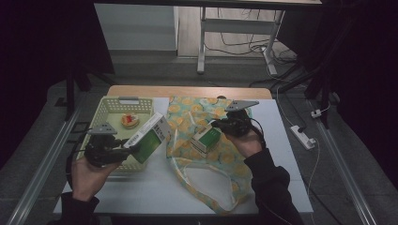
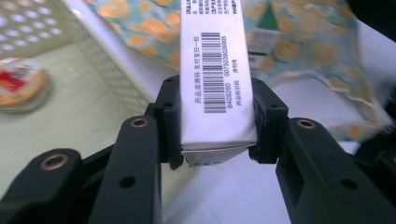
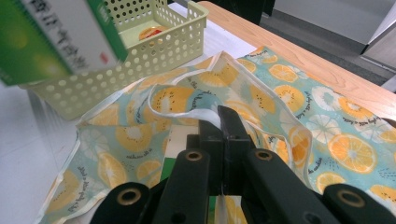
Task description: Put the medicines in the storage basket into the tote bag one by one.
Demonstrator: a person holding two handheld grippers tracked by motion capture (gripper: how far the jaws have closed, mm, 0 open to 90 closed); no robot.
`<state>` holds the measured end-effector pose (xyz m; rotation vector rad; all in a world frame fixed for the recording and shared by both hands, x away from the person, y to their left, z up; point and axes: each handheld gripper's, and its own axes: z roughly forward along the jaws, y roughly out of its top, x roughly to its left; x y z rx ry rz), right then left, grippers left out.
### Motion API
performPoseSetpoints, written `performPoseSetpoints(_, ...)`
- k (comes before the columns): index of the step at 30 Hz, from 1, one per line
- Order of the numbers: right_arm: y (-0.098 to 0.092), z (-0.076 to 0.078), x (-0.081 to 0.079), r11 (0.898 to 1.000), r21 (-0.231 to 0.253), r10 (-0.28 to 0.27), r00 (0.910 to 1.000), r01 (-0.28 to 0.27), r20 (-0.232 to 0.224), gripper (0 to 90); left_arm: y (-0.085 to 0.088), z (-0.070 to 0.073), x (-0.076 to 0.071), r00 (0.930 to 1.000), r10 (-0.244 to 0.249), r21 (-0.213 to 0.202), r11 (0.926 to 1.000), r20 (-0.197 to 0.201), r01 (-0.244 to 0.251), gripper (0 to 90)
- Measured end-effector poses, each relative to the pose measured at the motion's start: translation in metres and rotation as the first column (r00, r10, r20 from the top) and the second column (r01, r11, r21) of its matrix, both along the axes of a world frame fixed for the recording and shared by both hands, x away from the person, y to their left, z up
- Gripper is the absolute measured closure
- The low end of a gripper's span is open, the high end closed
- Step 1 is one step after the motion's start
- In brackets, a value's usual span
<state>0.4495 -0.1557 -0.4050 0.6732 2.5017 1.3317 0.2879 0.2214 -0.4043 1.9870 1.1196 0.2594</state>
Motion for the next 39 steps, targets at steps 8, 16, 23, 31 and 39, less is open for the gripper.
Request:
performPoseSetpoints(8,0.001,0.0,0.0,1.0,-0.001,0.0,1.0,0.0,-0.001,89.9,-0.021,-0.004,-0.014,0.9959,-0.09,0.013,0.9958,-0.012,0.09,61.9)
performPoseSetpoints(16,0.002,-0.001,0.0,1.0,-0.003,0.002,1.0,-0.002,-0.003,89.9,-0.049,-0.015,-0.013,0.9864,-0.156,0.038,0.9867,-0.053,0.158,61.9)
performPoseSetpoints(23,0.003,-0.001,-0.001,1.0,0.0,-0.001,1.0,0.001,-0.003,90.0,-0.07,-0.027,-0.005,0.9792,-0.181,0.061,0.9805,-0.092,0.187,61.8)
performPoseSetpoints(31,0.006,-0.001,-0.002,1.0,-0.005,0.005,1.0,-0.005,0.001,90.0,-0.087,-0.04,0.008,0.9781,-0.169,0.094,0.9791,-0.121,0.181,61.8)
performPoseSetpoints(39,0.008,0.0,-0.003,1.0,-0.005,0.011,0.9999,-0.011,0.002,90.0,-0.098,-0.04,0.023,0.9793,-0.149,0.104,0.9809,-0.136,0.164,61.8)
